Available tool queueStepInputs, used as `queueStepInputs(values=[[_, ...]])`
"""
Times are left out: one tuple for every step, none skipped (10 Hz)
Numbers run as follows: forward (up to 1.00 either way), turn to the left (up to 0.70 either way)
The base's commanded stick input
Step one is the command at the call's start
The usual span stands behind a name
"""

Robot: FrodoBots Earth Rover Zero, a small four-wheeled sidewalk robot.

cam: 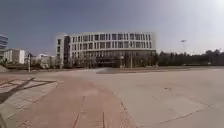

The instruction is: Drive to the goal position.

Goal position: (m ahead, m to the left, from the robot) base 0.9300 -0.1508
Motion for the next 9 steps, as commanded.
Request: queueStepInputs(values=[[0.7,0.0],[0.7,0.0],[0.7,0.0],[0.7,0.0],[0.7,0.0],[0.7,0.0],[0.7,0.0],[0.7,0.0],[0.7,0.0]])
